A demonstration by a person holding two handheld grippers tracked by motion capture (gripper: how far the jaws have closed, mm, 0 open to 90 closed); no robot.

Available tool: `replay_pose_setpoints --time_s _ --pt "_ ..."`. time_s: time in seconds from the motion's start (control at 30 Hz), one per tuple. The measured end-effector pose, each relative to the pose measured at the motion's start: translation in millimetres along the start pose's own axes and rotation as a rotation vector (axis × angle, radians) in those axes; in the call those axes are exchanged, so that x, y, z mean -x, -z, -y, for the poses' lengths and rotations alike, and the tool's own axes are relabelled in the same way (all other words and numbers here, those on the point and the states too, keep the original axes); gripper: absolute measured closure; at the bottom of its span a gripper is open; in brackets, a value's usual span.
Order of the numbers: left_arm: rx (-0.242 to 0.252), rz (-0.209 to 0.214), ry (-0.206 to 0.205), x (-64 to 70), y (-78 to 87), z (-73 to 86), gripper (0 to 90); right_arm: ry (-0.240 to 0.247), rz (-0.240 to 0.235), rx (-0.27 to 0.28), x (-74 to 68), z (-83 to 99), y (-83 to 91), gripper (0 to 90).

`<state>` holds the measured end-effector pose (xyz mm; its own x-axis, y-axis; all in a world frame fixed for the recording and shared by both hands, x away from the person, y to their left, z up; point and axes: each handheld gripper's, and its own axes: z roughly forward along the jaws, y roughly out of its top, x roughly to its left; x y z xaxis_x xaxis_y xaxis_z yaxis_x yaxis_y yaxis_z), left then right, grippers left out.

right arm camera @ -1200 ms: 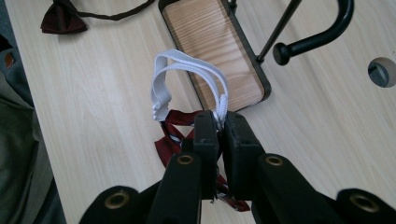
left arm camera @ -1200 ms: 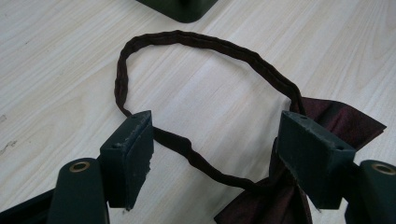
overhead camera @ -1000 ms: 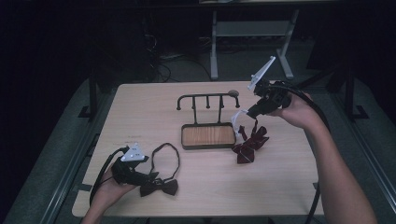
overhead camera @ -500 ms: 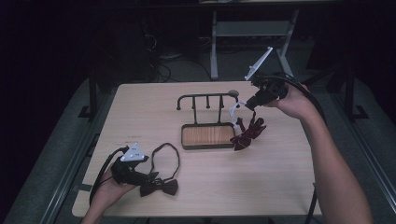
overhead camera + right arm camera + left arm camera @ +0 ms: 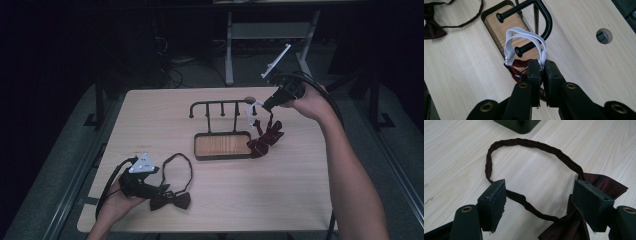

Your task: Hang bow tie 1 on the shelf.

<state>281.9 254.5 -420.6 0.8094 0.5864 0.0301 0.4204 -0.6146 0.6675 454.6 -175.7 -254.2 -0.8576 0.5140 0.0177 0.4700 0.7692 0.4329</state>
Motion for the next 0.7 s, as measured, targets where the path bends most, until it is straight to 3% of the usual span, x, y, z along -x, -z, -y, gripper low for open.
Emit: replay_pose_setpoints --time_s 0.27,0.7 --pt "0.0 0.002 0.001 0.9 -0.2 -0.4 28.0 -0.026 0.004 -0.018 7.2 -0.2 -7.0 83.9" --pt "-0.002 0.002 0.002 0.9 -0.7 -0.3 28.0 -0.053 -0.006 0.0 10.9 9.5 -16.0 81.3"
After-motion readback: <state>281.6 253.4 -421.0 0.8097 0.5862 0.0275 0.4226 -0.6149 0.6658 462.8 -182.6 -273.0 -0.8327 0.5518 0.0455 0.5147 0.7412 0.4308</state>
